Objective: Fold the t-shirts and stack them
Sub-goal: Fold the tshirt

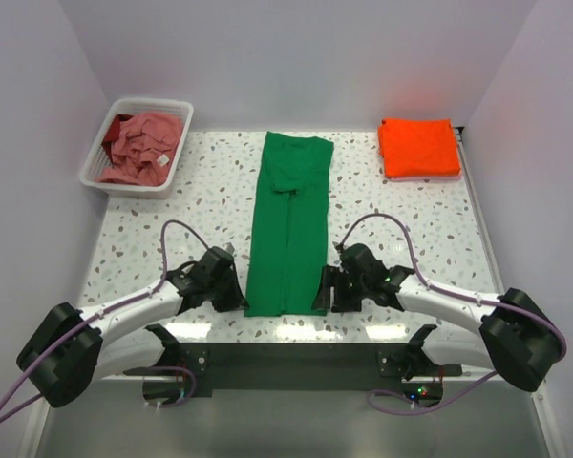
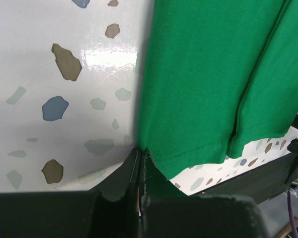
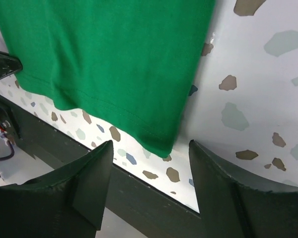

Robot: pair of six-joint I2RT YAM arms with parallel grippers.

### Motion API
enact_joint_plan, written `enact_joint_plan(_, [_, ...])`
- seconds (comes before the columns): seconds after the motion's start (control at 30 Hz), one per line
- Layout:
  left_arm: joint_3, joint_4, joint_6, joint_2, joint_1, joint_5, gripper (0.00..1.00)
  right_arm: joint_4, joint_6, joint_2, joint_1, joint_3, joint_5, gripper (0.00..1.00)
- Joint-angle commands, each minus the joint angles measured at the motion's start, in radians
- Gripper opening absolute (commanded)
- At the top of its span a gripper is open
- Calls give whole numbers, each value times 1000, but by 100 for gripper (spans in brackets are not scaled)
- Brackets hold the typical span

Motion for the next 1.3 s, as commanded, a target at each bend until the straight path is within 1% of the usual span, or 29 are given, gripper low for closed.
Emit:
enact_joint_plan(0.0, [-28, -23, -8, -2, -11, -2, 0, 65, 36, 24, 7, -26, 15, 65])
enact_joint_plan(0.03, [-27, -20, -10, -2, -11, -2, 0, 76, 39, 29, 8, -34, 19, 63])
enact_joint_plan(0.07, [-27, -20, -10, 0, -11, -3, 0, 88, 45, 45, 7, -35, 21, 50])
enact_joint_plan(0.13, [-25, -22, -8, 0, -13, -2, 0, 84, 51, 59, 8, -29, 15, 34])
enact_joint_plan(0.2, [-24, -31, -10, -5, -14, -5, 0, 78, 53, 61, 11, -26, 10, 28])
enact_joint_plan(0.23, [-24, -39, -11, -9, -13, -5, 0, 71, 50, 53, 16, -31, 13, 19])
enact_joint_plan(0.33, [-31, -57, -24, -32, -17, -3, 0, 61, 48, 21, 23, -55, 16, 0])
enact_joint_plan(0.5, [-68, -106, -31, -86, -26, 18, 0, 28, 63, -71, 56, -101, 1, 0])
enact_joint_plan(0.6, [-82, -105, -31, -118, -29, 59, 0, 38, 99, -131, 86, -133, -5, 0])
enact_joint_plan(0.73, [-67, -85, -13, -143, -31, 95, 0, 59, 115, -155, 102, -132, 5, 0])
enact_joint_plan(0.87, [-4, -43, 36, -128, -31, 121, 0, 91, 85, -116, 102, -83, 50, 0])
enact_joint_plan(1.0, [83, -63, 82, -78, -29, 95, 0, 88, 50, -76, 102, 7, 97, 0])
enact_joint_plan(1.07, [126, -60, 90, -52, -29, 75, 0, 85, 37, -77, 100, 28, 122, 0])
enact_joint_plan(1.13, [172, -51, 99, -32, -29, 46, 0, 56, 4, -76, 100, 69, 156, 0])
enact_joint_plan(1.27, [281, -50, 134, 63, -16, 4, 0, -17, -61, -63, 99, 161, 275, 0])
